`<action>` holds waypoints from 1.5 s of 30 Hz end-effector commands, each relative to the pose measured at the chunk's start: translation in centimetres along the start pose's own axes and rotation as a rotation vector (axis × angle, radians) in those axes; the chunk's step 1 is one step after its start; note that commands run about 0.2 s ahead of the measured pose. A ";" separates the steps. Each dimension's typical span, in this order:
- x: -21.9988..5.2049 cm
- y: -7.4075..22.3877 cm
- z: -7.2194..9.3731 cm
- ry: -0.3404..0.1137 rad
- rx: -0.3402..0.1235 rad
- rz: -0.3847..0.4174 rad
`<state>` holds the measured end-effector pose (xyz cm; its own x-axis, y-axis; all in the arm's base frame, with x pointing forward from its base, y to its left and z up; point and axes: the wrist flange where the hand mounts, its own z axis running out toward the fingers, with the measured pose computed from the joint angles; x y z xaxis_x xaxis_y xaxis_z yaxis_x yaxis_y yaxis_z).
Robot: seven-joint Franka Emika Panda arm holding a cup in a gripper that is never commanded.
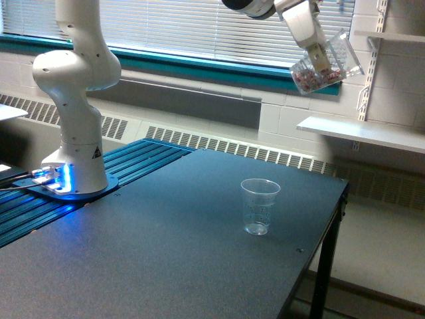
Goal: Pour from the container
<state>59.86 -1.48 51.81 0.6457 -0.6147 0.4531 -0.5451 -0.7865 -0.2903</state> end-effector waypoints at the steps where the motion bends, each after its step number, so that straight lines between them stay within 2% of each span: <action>1: 0.8 0.3 -0.3 -0.003 0.037 0.034; 4: 1.1 0.7 -0.4 0.033 0.010 0.033; 6: 1.4 1.0 -0.6 0.040 0.022 0.021; 7: 1.4 1.3 -0.6 0.042 0.013 0.018; 8: 1.5 1.7 -0.5 0.047 -0.017 0.027; 9: 1.5 1.8 -0.5 0.039 -0.033 0.037; 11: 1.8 2.2 -0.8 0.022 -0.013 0.033; 13: 2.0 2.9 -0.7 0.026 -0.052 0.055; 15: 2.2 3.4 -0.8 0.027 -0.057 0.064; 20: 2.0 5.1 -0.5 0.023 -0.117 0.101; 23: 1.6 6.2 -0.2 0.022 -0.176 0.110; 26: 1.5 7.0 -0.4 0.003 -0.166 0.142; 28: 1.1 7.6 -0.2 0.007 -0.200 0.149; 33: -0.1 8.4 0.2 -0.032 -0.208 0.170; 36: -1.2 8.7 0.7 -0.047 -0.230 0.166; 38: -1.9 8.7 1.0 -0.066 -0.222 0.169; 45: -5.5 9.2 2.1 -0.103 -0.266 0.126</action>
<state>53.57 -7.39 46.32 0.5899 -0.7252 0.3550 -0.7385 -0.6624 -0.1261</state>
